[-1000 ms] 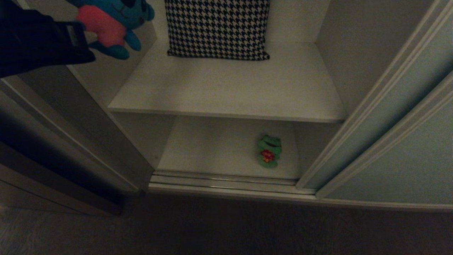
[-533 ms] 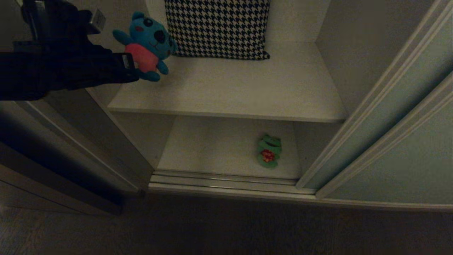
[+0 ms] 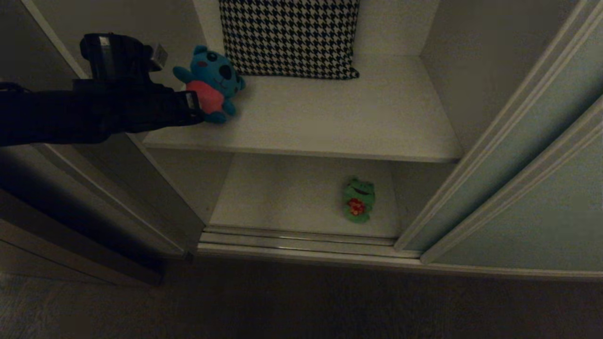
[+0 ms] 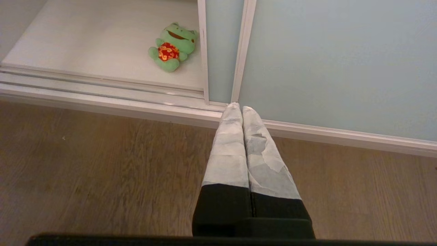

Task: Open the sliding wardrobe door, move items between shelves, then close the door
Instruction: Place the blue doll on the higher shelf

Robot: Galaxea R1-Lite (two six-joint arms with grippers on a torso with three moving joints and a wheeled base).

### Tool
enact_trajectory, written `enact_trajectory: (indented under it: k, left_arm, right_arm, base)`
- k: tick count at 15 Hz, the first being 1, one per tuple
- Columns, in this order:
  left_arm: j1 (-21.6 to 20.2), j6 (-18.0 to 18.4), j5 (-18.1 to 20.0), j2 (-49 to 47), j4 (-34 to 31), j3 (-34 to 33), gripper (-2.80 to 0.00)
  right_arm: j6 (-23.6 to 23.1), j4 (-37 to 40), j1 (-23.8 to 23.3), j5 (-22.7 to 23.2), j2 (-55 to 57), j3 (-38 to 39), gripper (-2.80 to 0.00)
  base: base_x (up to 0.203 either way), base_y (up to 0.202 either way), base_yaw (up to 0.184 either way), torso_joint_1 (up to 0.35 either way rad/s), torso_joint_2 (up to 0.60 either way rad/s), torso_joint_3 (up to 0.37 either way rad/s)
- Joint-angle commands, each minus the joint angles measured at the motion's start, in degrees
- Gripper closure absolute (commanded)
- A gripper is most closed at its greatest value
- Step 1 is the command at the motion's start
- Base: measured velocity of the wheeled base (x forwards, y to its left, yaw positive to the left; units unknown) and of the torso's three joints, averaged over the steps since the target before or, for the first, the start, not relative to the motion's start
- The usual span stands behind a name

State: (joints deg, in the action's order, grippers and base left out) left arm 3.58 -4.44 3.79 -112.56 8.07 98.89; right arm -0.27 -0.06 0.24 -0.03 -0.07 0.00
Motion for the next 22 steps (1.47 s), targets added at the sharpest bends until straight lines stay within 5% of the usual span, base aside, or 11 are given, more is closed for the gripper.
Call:
enact_trajectory:
  k: [1,12,13,22]
  left_arm:
    - [0.02,0.02,-0.07,-1.17,0.25,1.77,0.0]
    - [-0.07,-0.46,-3.67,-7.08,0.45,9.45,0.0]
    - [-0.07,-0.55,-3.73,-7.02,0.46,9.7,-2.8]
    - [0.01,-2.42,-4.11,-2.19,-0.07,9.46,-2.8]
  right_arm:
    - [0.0,-0.02,0.02,0.03,-0.01,0.09,0.0]
    - [-0.08,-0.02,0.02,0.03,0.07,0.09,0.0]
    - [-0.02,-0.02,0.02,-0.05,0.07,0.09,0.0]
    - [-0.08,-0.02,0.02,-0.02,0.07,0.09,0.0]
  base:
    - [0.0,0.0,0.0,0.0,0.0,0.0]
    - [0.0,0.0,0.0,0.0,0.0,0.0]
    - [0.0,0.0,0.0,0.0,0.0,0.0]
    - [0.0,0.0,0.0,0.0,0.0,0.0]
